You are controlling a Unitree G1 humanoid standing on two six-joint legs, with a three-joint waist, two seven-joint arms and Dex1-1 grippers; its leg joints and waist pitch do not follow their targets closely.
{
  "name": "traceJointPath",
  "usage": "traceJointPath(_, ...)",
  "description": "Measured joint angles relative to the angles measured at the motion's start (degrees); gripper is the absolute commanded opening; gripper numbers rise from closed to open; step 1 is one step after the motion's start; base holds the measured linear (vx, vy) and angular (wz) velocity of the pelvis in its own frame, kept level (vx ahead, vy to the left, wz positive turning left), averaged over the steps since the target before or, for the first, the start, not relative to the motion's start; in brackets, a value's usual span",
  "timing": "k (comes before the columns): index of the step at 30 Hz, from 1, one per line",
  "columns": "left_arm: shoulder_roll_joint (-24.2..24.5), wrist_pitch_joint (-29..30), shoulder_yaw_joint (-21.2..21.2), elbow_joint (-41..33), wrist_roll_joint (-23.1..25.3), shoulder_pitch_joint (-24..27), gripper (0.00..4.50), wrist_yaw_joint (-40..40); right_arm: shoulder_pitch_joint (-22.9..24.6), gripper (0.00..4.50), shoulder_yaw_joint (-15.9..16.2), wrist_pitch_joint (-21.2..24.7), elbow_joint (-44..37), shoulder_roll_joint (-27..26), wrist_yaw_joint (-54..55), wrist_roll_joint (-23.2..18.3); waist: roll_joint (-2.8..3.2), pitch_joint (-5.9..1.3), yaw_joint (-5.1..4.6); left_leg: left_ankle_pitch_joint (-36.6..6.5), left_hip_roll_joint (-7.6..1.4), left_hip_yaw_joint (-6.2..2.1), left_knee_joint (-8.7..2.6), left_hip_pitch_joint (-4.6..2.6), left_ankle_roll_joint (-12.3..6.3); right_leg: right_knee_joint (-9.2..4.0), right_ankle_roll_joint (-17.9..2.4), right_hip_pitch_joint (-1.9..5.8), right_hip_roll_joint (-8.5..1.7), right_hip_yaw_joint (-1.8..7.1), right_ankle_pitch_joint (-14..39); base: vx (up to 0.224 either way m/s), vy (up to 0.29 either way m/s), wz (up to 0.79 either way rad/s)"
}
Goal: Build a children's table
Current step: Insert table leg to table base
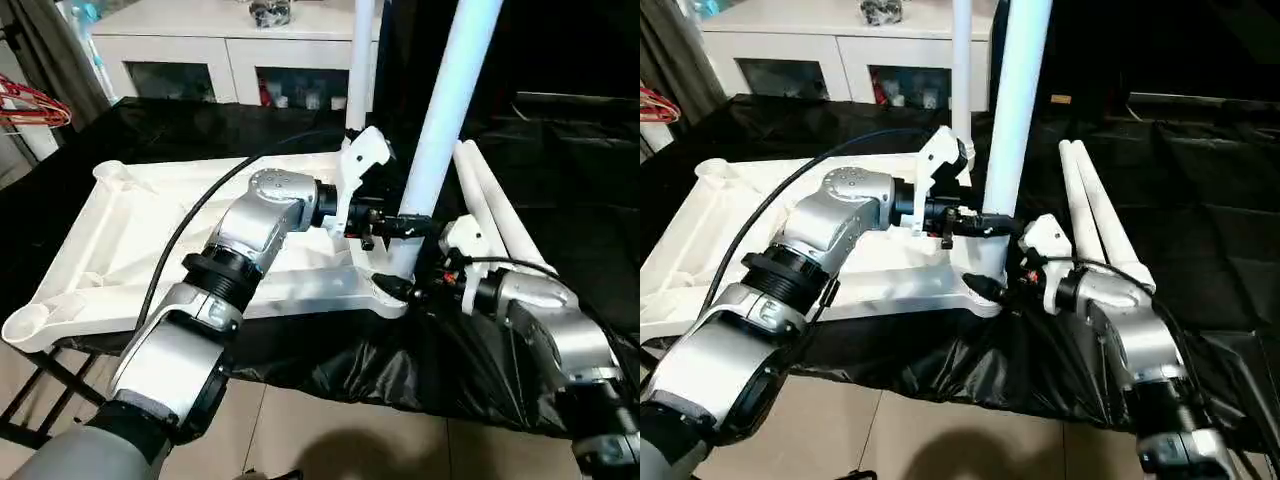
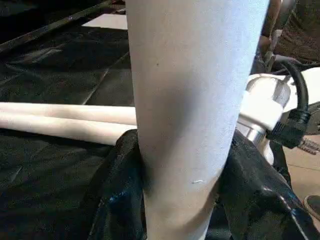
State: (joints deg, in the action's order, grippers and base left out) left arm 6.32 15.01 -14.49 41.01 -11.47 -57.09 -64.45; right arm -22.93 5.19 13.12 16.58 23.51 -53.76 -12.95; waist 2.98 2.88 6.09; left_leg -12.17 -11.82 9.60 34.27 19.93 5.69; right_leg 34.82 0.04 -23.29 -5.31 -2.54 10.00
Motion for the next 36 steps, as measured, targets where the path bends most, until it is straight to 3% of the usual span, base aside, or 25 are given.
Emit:
traceJointPath(19,0.06,0.01,0.03,0.89,0.0,-0.52,1.86,-0.67,-3.08,2.11,1.95,-0.67,5.1,-0.23,-2.03,0.88,-0.2,-0.03,-0.12,0.0,0.0,0.0,-0.1,0.01,0.0,-0.17,0.03,0.01,0.0,-0.01,0.02,0.0,0.0,0.0)
traceJointPath(34,0.27,0.03,0.05,1.05,0.0,-0.52,1.86,-1.18,-3.62,1.95,1.99,-1.69,6.46,-0.41,-3.09,0.95,-0.23,-0.06,-0.39,0.0,0.0,0.03,-0.37,-0.01,-0.01,-0.7,-0.03,0.19,0.01,-0.08,-0.02,0.0,0.0,0.0)
traceJointPath(35,0.27,0.03,0.05,1.08,0.0,-0.52,2.42,-1.18,-3.62,1.95,1.98,-1.97,6.63,-0.45,-3.12,0.95,-0.24,-0.07,-0.4,0.0,0.0,0.03,-0.38,-0.02,-0.01,-0.7,-0.03,0.19,0.01,-0.08,-0.02,0.0,0.0,0.0)
traceJointPath(36,0.27,0.05,0.06,1.12,0.0,-0.53,2.56,-1.19,-3.62,1.95,1.98,-2.03,6.71,-0.48,-3.13,0.95,-0.24,-0.07,-0.41,0.0,0.0,0.03,-0.39,-0.02,-0.01,-0.7,-0.02,0.19,0.01,-0.08,-0.02,0.0,0.0,0.0)
